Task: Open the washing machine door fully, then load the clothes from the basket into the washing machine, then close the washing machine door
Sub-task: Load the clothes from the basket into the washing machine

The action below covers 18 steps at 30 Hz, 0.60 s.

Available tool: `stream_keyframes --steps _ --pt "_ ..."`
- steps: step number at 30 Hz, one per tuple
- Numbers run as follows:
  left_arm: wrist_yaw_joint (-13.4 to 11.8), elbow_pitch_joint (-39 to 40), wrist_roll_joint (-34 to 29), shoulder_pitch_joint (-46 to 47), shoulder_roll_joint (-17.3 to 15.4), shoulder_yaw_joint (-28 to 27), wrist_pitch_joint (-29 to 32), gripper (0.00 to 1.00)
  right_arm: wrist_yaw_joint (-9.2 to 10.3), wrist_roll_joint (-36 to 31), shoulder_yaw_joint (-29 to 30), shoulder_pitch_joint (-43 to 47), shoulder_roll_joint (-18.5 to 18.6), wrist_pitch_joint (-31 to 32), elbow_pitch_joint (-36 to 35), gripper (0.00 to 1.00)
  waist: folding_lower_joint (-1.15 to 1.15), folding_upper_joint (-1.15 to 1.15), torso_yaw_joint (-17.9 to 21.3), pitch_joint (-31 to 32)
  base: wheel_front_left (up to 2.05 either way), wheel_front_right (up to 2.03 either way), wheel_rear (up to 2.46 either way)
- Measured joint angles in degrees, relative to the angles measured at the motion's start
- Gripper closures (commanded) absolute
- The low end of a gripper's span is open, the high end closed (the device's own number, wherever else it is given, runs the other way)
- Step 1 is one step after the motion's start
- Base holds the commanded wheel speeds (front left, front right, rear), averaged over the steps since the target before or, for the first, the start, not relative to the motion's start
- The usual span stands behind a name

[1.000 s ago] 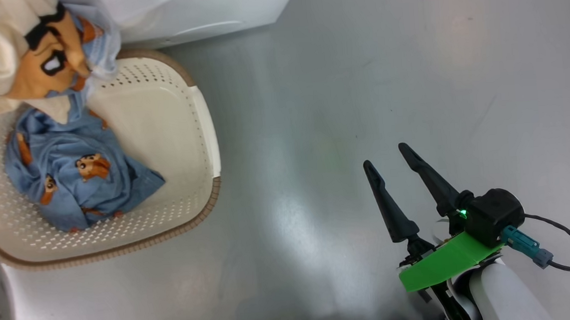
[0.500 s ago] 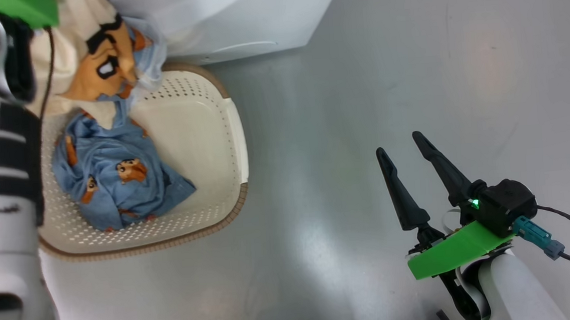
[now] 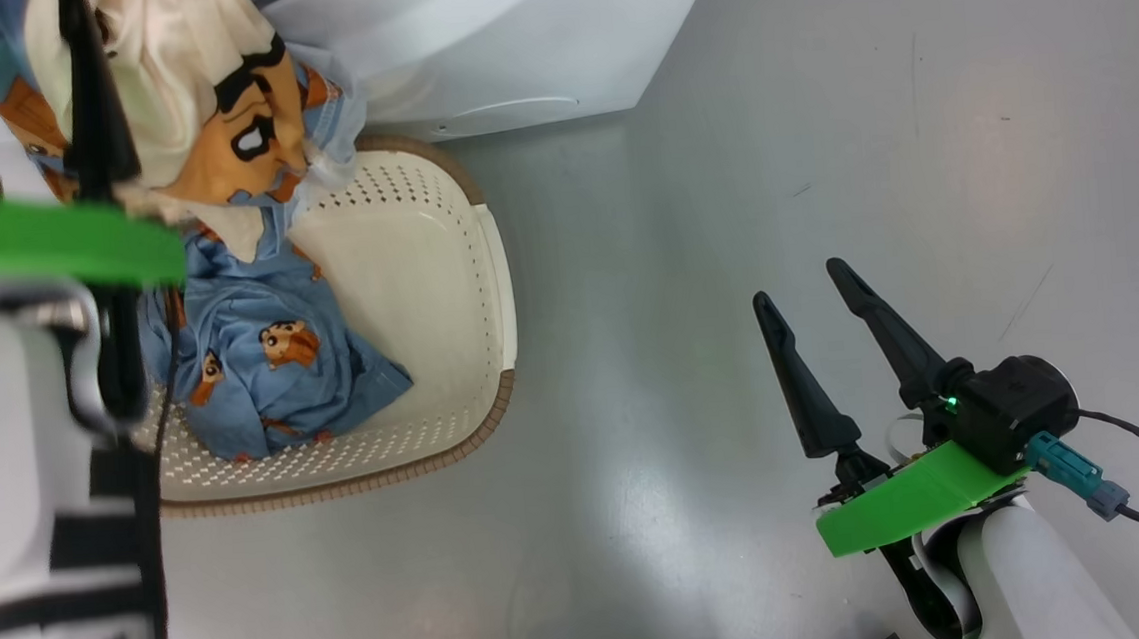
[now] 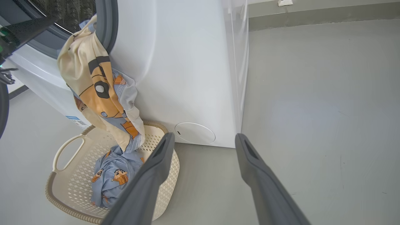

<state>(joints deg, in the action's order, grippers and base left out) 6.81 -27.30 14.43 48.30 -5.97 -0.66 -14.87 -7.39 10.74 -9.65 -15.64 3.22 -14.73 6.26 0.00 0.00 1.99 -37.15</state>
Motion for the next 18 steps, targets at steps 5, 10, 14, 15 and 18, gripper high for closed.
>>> stream_keyframes --steps 5,10,14,15,18 --pt "-0.4 8.8 0.0 -9.1 1.3 -3.9 0.0 0.0 0.0 0.0 -0.2 0.0 0.0 0.0 0.0 0.0 0.0 0.0 0.0 0.0 0.0 0.0 0.0" --pt "-0.5 16.2 -0.5 -17.4 2.6 -6.2 0.0 0.0 0.0 0.0 -0.4 0.0 0.0 0.0 0.0 0.0 0.0 0.0 -0.1 0.0 0.0 0.0 0.0" --pt "-0.8 19.4 -1.9 -22.8 3.4 -7.3 0.0 0.0 0.0 0.0 -0.5 0.0 0.2 0.0 0.1 0.0 0.0 0.0 -0.2 -0.1 0.0 0.0 0.0" --pt "-1.0 20.0 -2.0 -23.9 3.4 -7.4 0.0 0.0 0.0 0.0 -0.6 0.0 0.3 0.0 0.2 0.0 0.0 0.0 -0.2 -0.1 0.0 0.0 0.0" --pt "-1.0 21.7 -2.1 -26.8 3.7 -8.0 0.0 0.0 0.0 0.0 -0.7 0.0 0.4 0.0 0.2 0.0 0.0 0.0 -0.2 -0.2 0.0 0.0 0.0"
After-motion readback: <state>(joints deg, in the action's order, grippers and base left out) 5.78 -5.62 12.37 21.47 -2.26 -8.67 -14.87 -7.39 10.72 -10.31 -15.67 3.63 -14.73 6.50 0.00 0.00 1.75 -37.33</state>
